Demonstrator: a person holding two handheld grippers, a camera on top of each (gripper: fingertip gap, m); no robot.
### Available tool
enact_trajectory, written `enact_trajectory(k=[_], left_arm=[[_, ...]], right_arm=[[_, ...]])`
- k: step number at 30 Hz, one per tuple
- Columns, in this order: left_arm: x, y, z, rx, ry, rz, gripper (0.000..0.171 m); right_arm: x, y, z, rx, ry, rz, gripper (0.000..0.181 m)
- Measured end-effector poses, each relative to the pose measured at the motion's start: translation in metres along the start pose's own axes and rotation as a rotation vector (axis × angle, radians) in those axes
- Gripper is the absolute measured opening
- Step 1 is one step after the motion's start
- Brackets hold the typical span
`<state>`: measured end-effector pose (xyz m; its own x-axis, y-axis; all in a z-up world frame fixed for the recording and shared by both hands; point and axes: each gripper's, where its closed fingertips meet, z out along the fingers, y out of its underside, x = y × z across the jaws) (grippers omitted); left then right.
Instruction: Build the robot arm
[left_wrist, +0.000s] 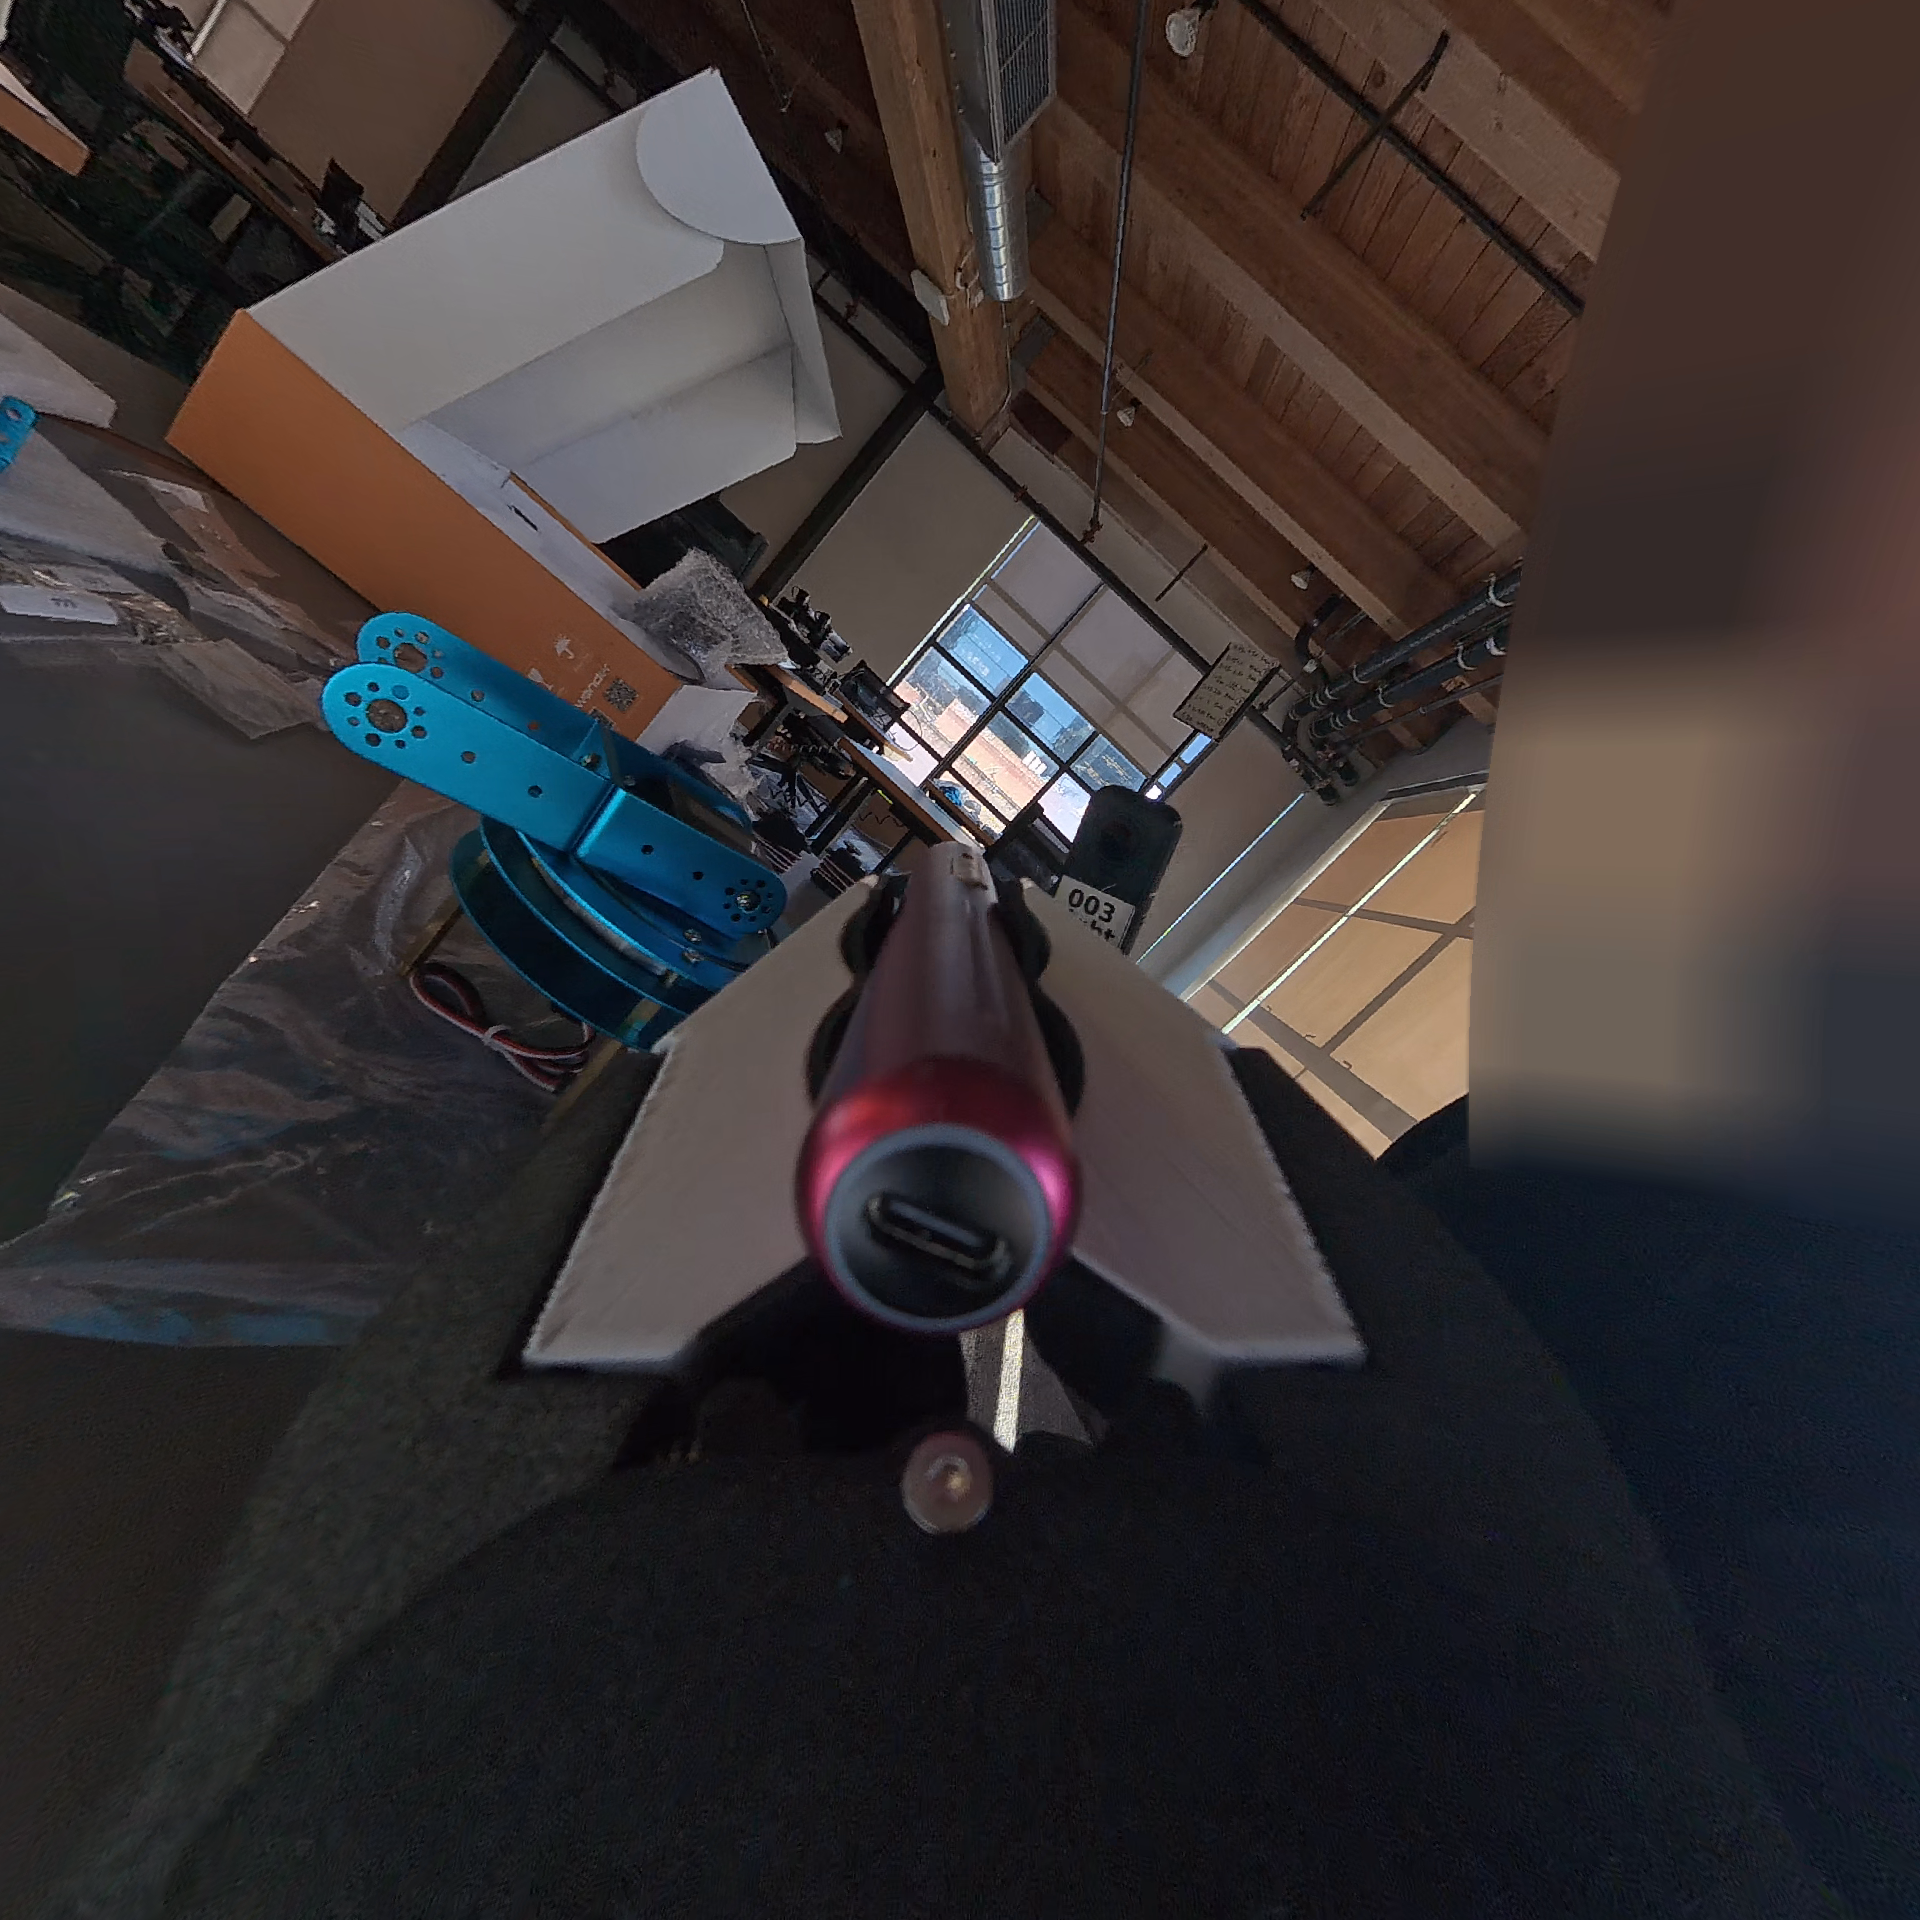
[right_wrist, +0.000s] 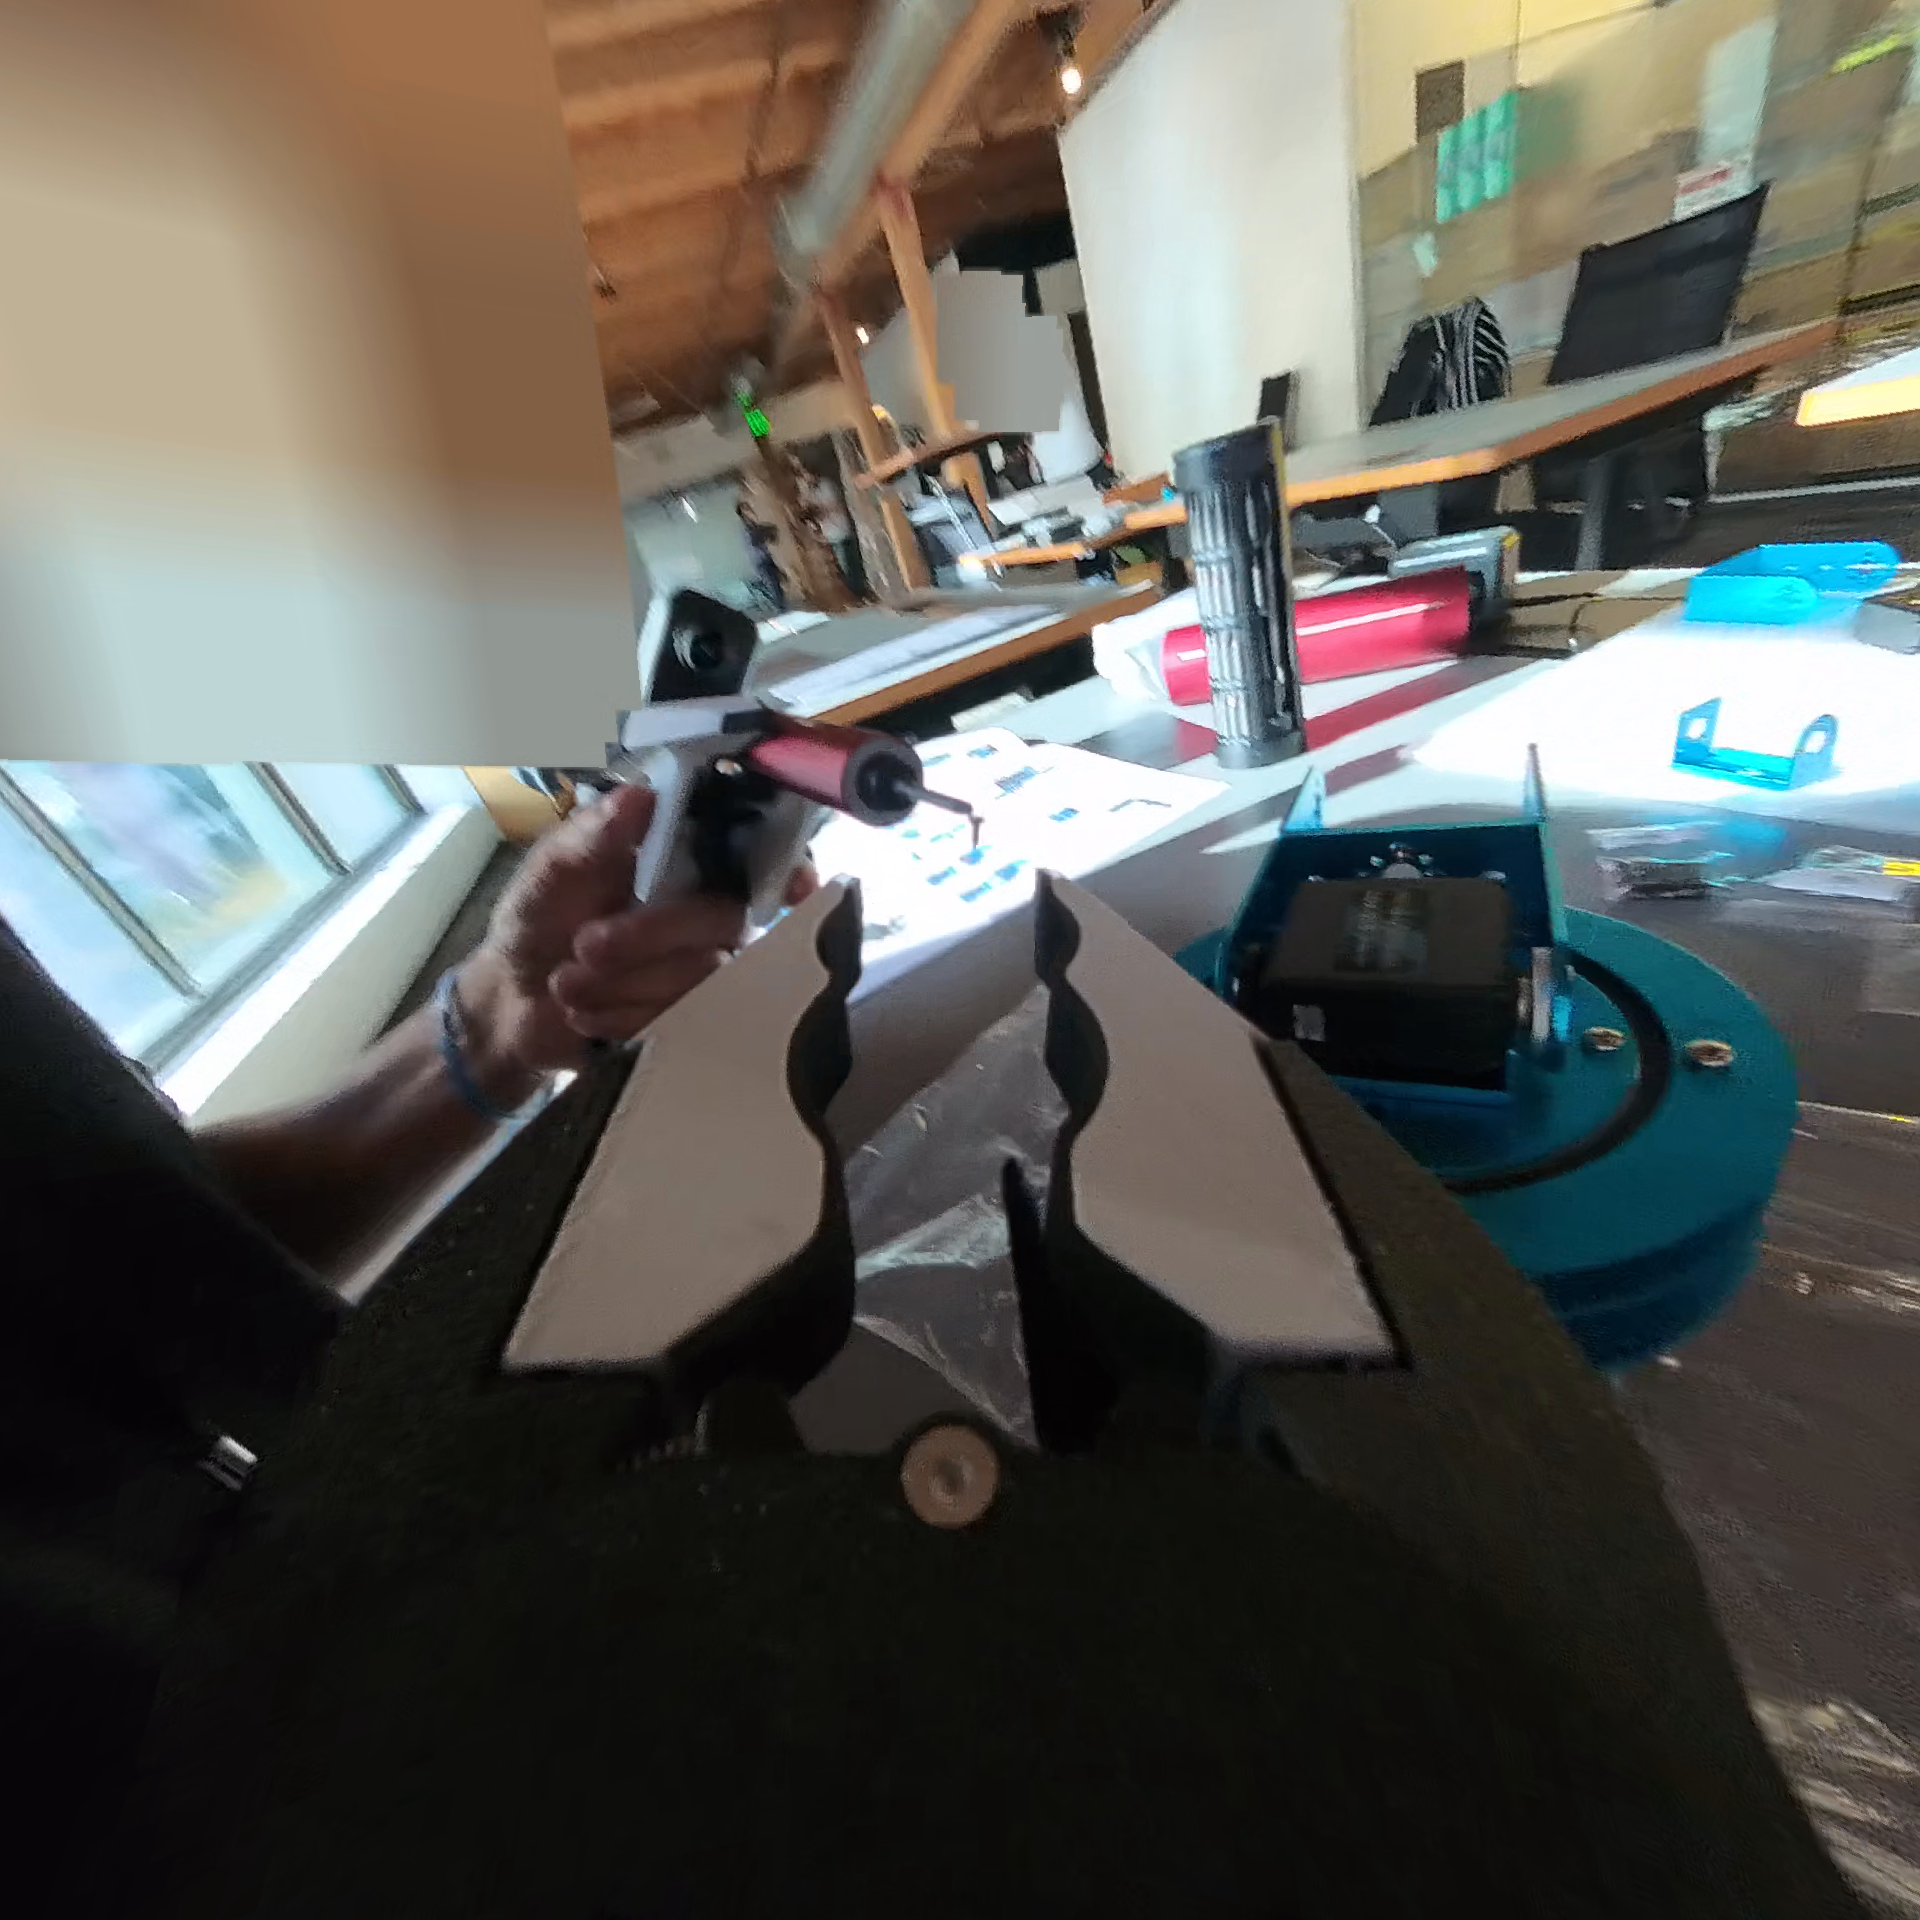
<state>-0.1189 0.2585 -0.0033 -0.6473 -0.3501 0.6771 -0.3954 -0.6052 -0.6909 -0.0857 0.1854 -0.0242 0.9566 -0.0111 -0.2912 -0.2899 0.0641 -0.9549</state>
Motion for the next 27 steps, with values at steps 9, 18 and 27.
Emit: enact_trajectory(k=[9,18,27], left_arm=[[0.004,0.002,-0.003,0.001,-0.002,0.009,0.02],[0.006,0.003,-0.006,-0.001,-0.016,0.027,0.02],[0.007,0.007,-0.01,-0.035,-0.051,0.085,0.02]], right_arm=[[-0.004,-0.008,-0.002,0.052,-0.034,0.045,0.018],[-0.006,-0.006,-0.002,0.042,-0.024,0.014,0.0],[0.0,0.003,-0.005,-0.05,0.057,-0.145,0.0]])
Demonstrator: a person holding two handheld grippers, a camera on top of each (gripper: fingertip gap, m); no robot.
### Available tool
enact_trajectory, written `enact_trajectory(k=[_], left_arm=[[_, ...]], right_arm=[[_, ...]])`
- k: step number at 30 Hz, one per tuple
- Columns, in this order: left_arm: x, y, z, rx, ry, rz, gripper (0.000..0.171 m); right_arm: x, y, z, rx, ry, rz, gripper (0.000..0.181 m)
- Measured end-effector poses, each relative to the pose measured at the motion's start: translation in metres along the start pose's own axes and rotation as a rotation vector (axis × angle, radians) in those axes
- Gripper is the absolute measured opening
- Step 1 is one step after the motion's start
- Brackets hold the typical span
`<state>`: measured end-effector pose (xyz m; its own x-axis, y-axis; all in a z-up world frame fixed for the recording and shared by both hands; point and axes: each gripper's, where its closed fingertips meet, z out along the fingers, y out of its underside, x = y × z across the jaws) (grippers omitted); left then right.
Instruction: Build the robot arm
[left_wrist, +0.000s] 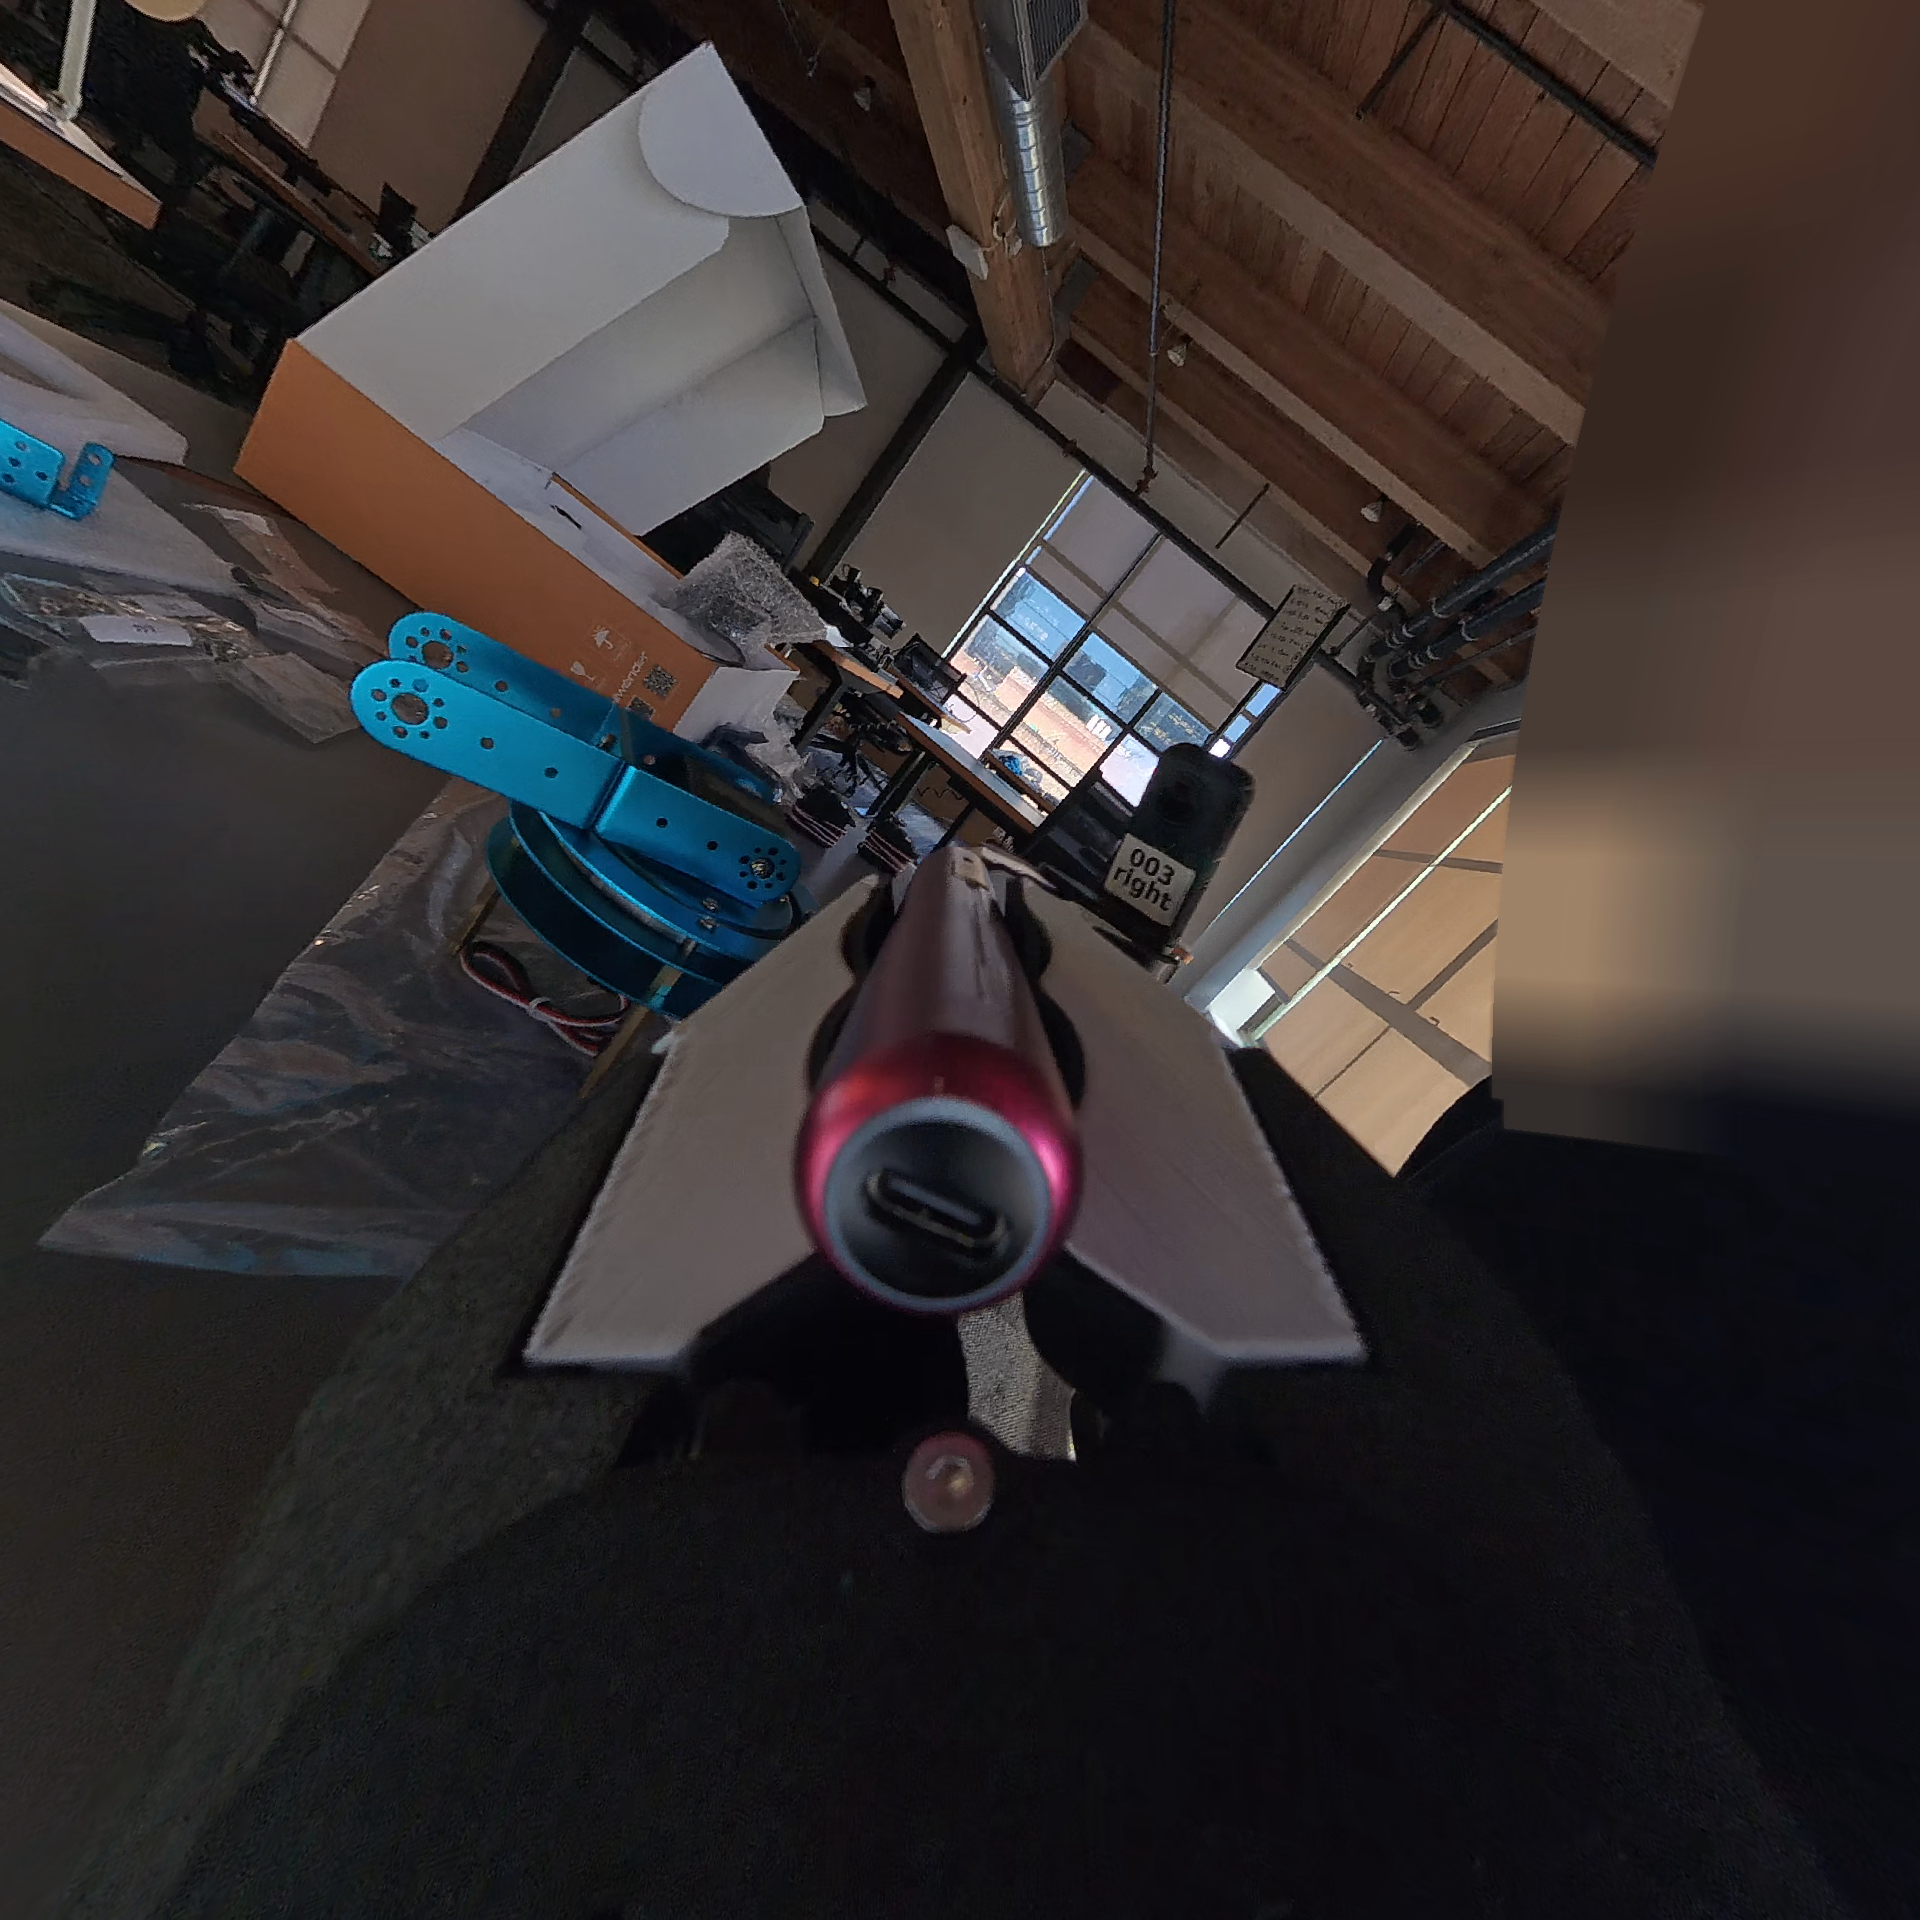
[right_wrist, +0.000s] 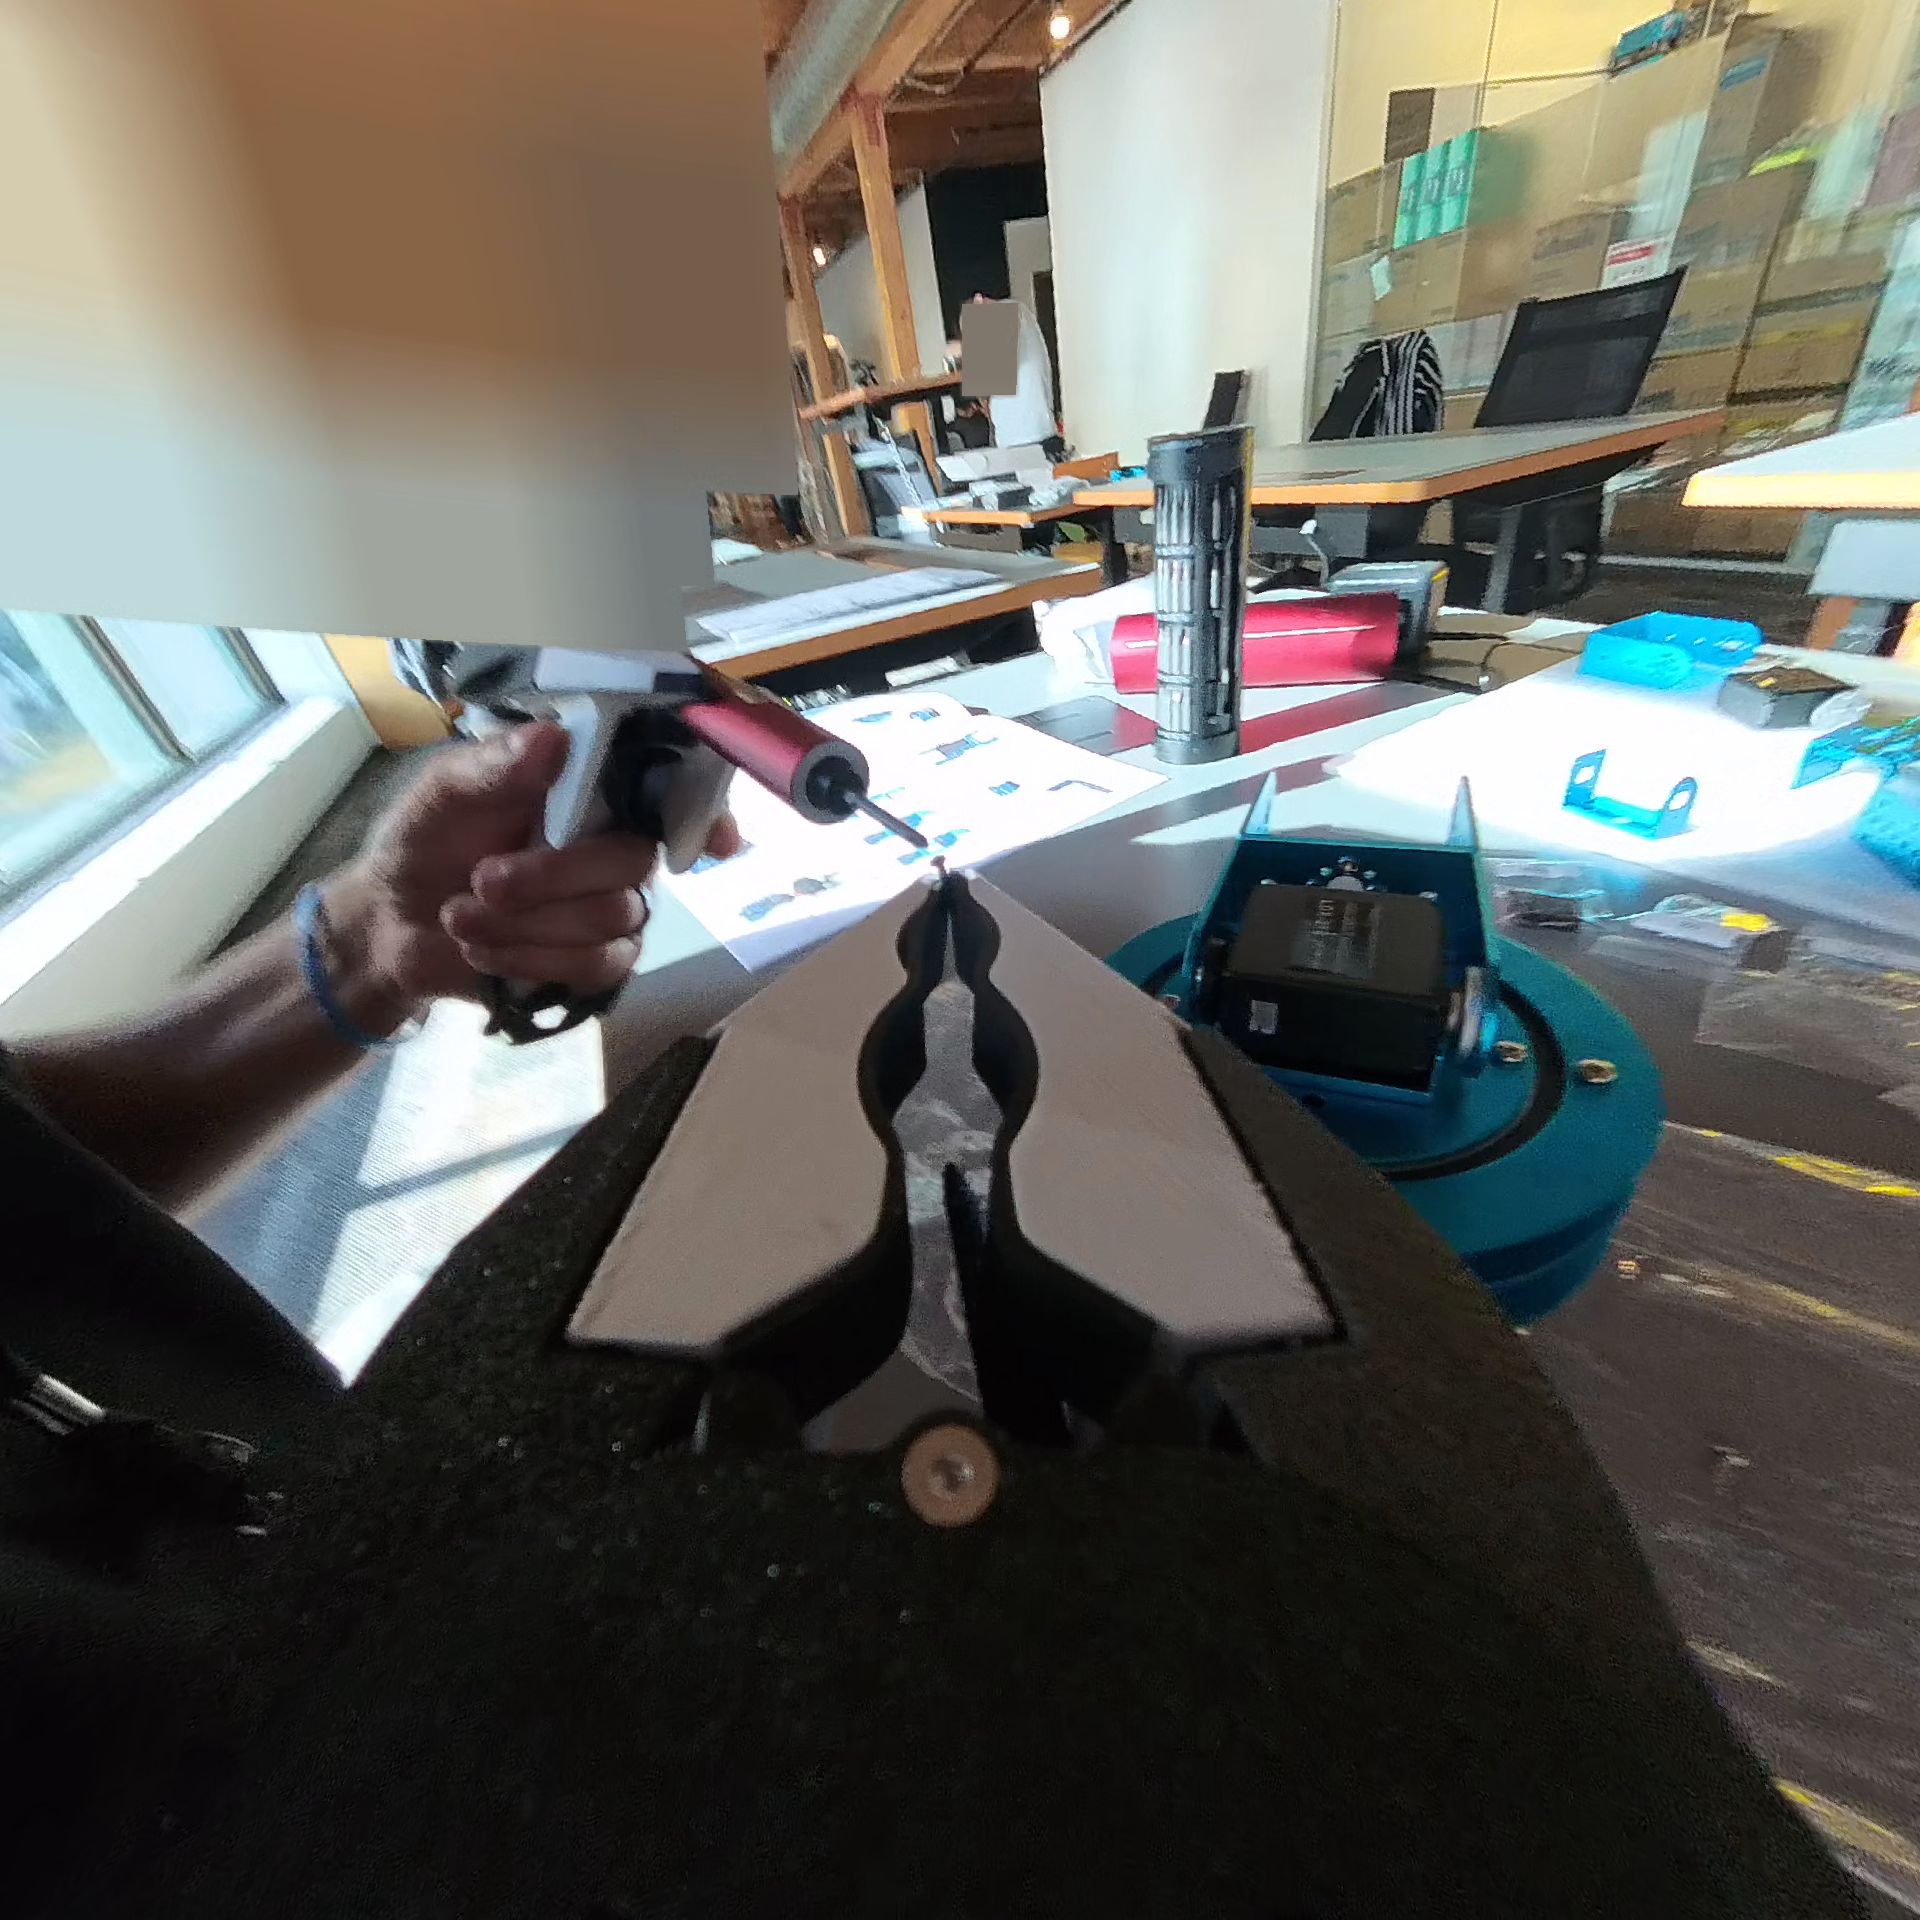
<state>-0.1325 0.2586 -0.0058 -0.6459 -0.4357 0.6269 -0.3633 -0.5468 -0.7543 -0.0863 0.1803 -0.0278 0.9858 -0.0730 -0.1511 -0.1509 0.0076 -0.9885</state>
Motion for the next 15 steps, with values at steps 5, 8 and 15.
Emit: enact_trajectory(k=[5,8,15], left_arm=[[0.0035,0.0028,-0.0001,-0.016,-0.002,0.016,0.02],[0.0022,0.0046,0.0003,-0.023,-0.013,0.022,0.02],[0.003,0.0064,0.0,-0.027,-0.013,0.023,0.02]], right_arm=[[-0.0001,0.0093,0.001,-0.094,0.079,-0.298,0.0],[-0.0038,0.0066,0.0016,-0.086,0.078,-0.343,0.0],[-0.0019,0.0107,0.003,-0.107,0.083,-0.329,0.0]])
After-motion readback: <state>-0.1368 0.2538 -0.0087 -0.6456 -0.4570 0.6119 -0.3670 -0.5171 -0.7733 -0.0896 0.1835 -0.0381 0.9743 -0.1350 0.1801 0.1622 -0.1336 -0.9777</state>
